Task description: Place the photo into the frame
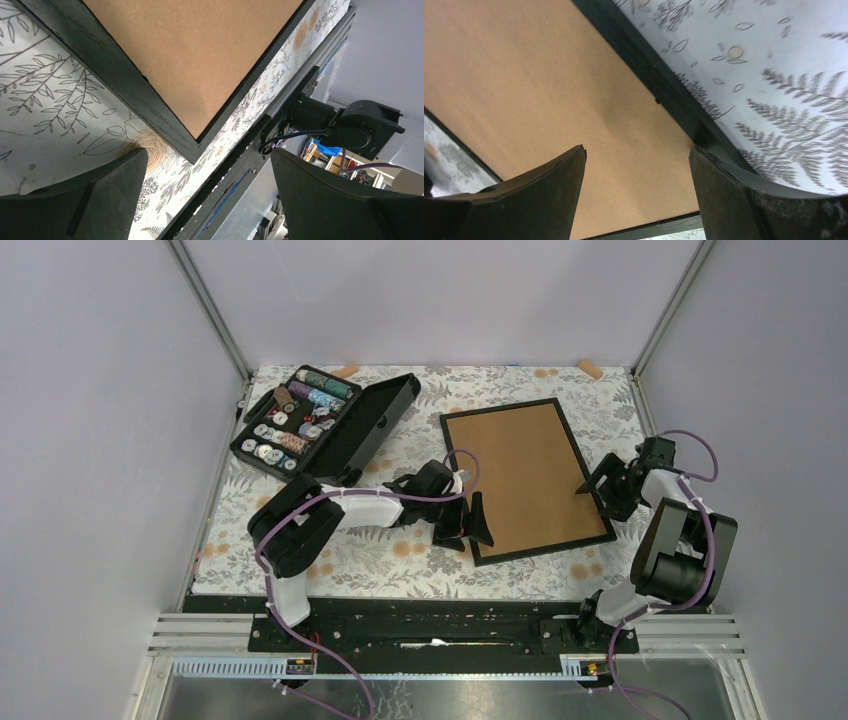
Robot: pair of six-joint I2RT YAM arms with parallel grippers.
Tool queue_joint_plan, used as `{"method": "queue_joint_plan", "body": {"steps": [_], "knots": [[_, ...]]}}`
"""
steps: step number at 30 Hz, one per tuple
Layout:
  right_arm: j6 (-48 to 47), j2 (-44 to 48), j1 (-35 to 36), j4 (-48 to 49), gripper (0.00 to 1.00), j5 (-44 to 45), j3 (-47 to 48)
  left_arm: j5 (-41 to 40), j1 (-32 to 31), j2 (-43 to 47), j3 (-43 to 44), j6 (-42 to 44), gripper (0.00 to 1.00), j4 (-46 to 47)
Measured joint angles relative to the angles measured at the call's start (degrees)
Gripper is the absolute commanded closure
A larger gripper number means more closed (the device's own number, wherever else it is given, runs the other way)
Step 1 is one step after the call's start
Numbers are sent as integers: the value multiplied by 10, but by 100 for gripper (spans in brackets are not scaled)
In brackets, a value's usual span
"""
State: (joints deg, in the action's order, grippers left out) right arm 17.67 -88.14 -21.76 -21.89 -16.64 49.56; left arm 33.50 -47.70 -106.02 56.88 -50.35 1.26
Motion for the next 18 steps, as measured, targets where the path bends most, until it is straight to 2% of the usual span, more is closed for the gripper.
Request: {"method": "queue_joint_plan", "body": {"steps": [6,12,14,18], "knots": [[2,3,0,23,17,-40,-21,10,7,-9,5,-5,1,8],[1,24,13,1,13,-13,-18,-14,11,12,0,17,1,-13],[3,42,42,-10,13,-2,-10,-38,13,44,-7,37,1,-38],[24,50,167,0,14,-1,10,-93,13,123,-8,76,1,-75]]}}
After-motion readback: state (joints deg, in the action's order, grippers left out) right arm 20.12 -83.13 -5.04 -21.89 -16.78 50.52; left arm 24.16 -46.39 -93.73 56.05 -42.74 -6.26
